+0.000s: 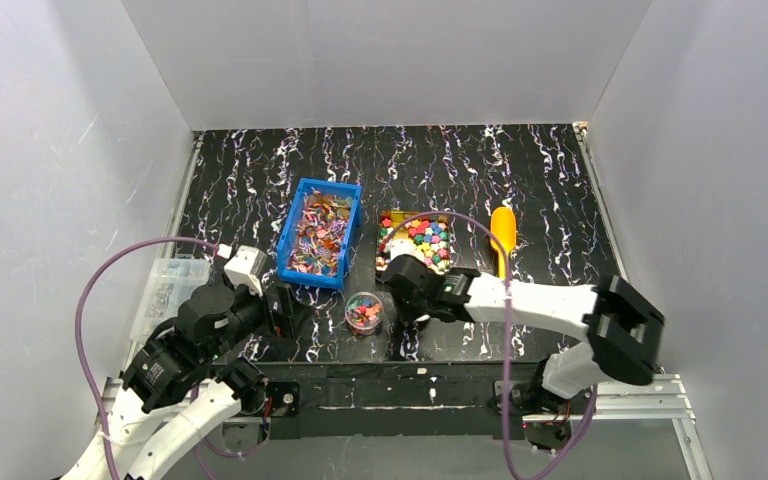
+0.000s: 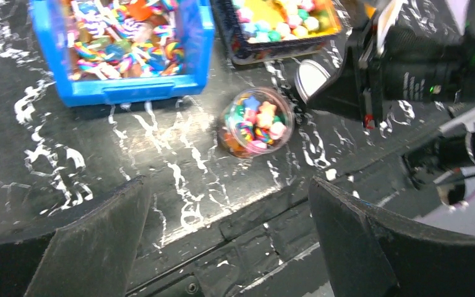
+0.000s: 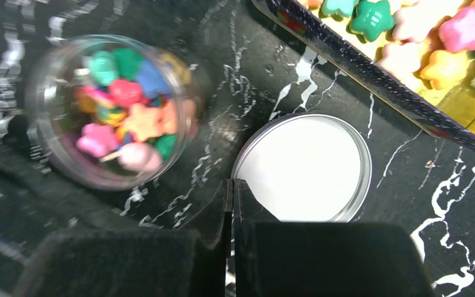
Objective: Pack the candies
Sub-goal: Pick up the bottle lid at the center of the board.
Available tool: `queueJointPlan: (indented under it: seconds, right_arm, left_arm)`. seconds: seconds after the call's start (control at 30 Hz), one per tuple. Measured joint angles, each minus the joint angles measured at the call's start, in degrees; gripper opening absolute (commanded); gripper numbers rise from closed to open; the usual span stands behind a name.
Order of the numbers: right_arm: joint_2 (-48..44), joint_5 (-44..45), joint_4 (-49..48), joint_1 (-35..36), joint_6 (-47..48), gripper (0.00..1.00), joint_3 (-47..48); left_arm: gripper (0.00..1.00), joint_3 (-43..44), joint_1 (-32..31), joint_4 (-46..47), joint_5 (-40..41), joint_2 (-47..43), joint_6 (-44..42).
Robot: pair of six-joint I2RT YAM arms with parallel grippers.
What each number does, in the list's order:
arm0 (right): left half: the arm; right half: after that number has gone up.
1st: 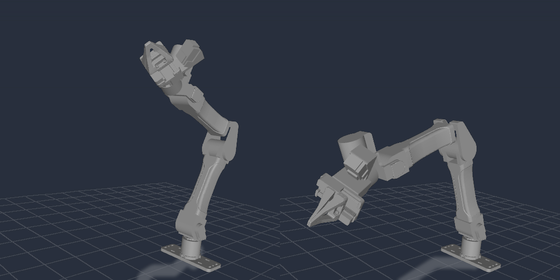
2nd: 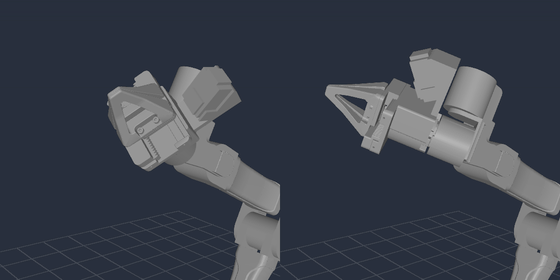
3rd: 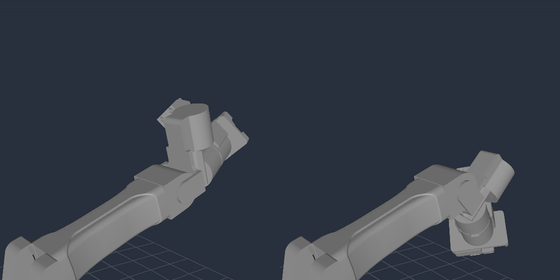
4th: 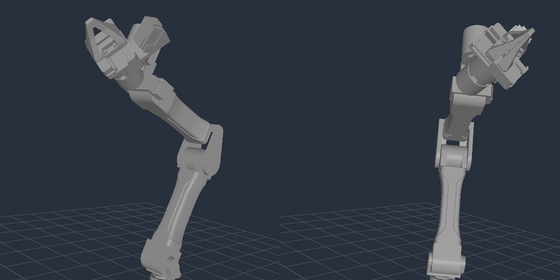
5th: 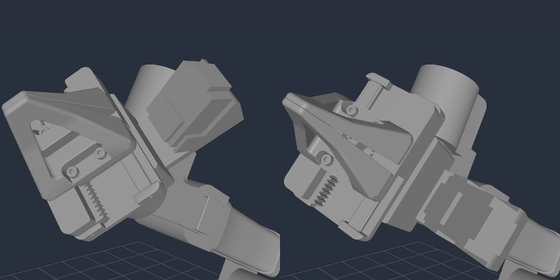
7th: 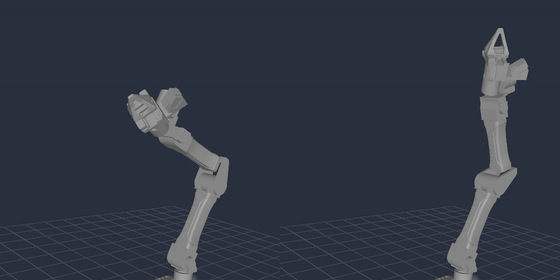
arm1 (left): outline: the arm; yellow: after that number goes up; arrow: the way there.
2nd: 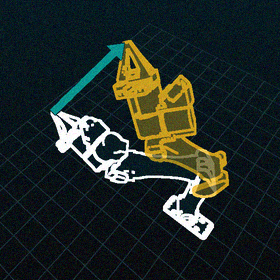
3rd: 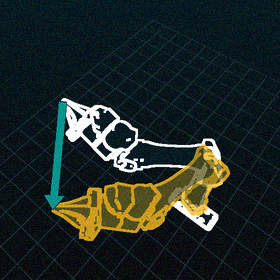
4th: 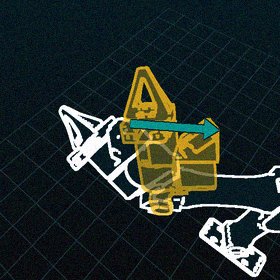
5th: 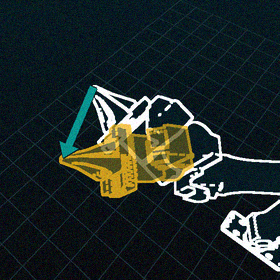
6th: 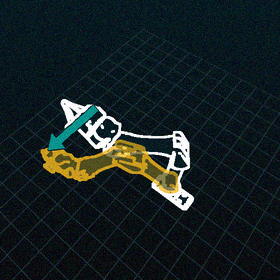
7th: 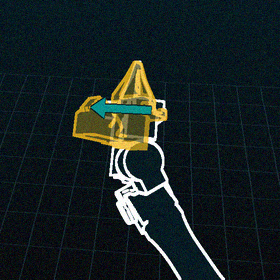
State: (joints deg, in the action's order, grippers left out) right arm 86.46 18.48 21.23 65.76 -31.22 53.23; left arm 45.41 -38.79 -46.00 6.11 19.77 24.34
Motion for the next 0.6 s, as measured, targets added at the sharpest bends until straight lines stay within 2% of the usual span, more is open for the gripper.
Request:
queueJointPlan:
  seconds: [0.27,0.43,0.6]
  right_arm:
    - [-15.4,-7.6,1.3,0.0,2.4,0.01,-0.5]
    - [-21.0,-16.4,2.5,0.0,5.1,0.01,-0.4]
    - [-22.7,-25.3,3.8,0.0,7.4,0.01,2.3]
  left_arm:
    - [0.98,1.7,0.0,2.3,-12.8,3.1,-4.9]
    - [0.99,5.8,0.0,2.6,-20.6,6.5,-9.6]
    - [0.99,7.2,0.0,3.8,-28.7,7.3,-16.1]
